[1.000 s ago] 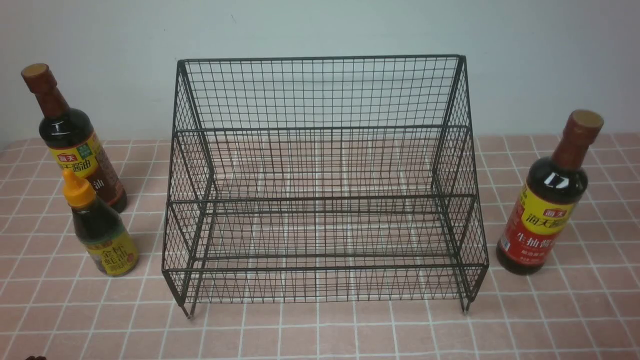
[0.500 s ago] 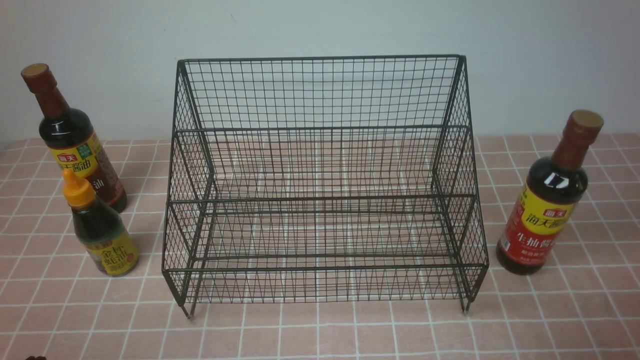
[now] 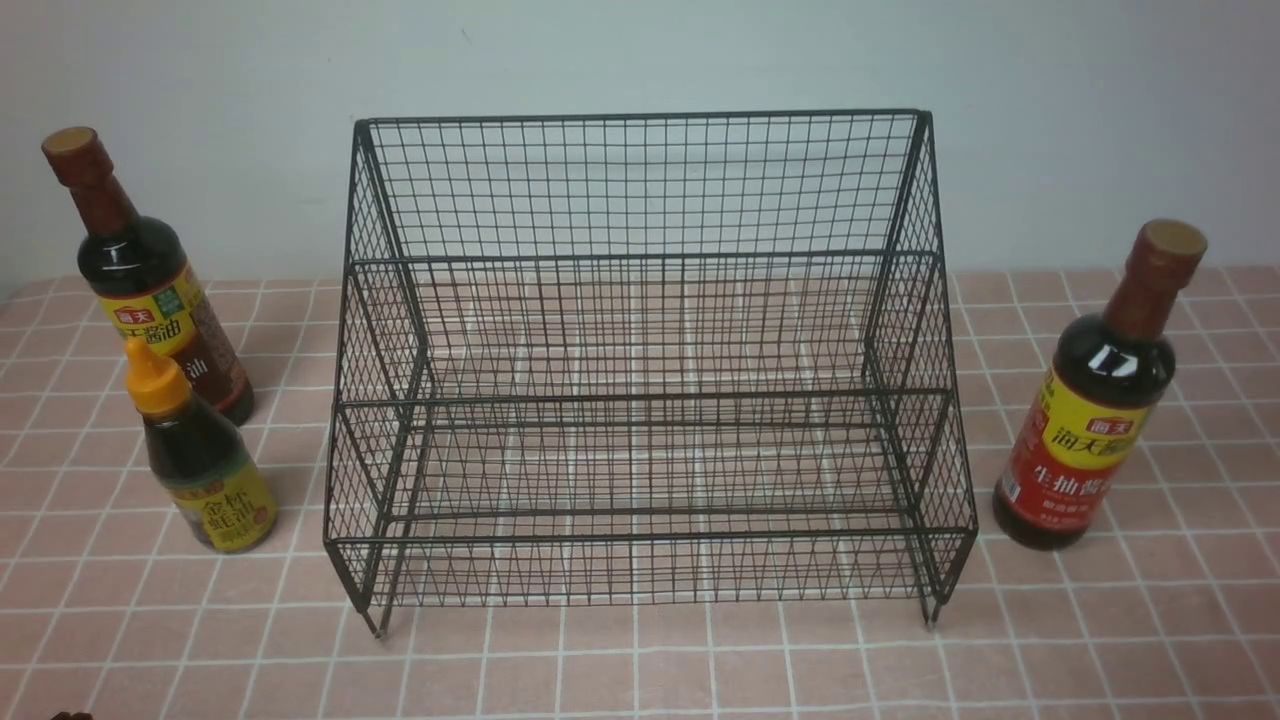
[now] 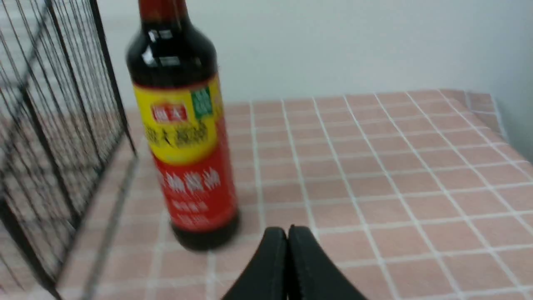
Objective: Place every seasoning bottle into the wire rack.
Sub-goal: Use the right arm to grab the condiment bottle closest to it
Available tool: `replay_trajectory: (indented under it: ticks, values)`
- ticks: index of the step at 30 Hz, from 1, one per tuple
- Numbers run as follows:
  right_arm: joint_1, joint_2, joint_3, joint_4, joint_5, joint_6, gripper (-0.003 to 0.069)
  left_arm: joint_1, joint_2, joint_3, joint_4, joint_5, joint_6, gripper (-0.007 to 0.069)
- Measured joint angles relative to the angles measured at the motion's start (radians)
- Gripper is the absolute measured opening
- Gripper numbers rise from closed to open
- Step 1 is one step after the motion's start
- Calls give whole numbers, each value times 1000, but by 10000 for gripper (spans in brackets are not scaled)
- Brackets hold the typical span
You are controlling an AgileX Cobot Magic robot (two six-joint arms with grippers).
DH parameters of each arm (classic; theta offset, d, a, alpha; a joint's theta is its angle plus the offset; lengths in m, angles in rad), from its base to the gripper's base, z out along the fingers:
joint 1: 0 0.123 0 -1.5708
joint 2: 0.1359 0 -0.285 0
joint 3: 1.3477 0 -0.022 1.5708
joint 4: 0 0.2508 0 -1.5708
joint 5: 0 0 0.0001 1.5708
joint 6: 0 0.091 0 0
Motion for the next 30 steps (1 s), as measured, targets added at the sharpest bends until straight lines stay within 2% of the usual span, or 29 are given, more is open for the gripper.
replay_trajectory:
  ticks: [5,10,15,17,24,25,27,30]
  values:
    - [0,0,0,163,-258,127,-12,0,0,0,0,0,0,-7]
    - [0,0,0,189,-291,169,-12,0,0,0,0,0,0,-7]
    - [0,0,1,190,-404,271,-12,0,0,0,0,0,0,-7]
    - [0,19,-32,153,-452,322,-12,0,0,0,0,0,0,-7]
    - [13,290,-270,-26,-478,328,15,0,0,0,0,0,0,-7]
    - [28,402,-339,-89,-504,328,36,0,0,0,0,0,0,-7]
    - [41,478,-379,-118,-520,328,56,0,0,0,0,0,0,-7]
    - [88,678,-477,-195,-572,320,146,0,0,0,0,1,0,-7]
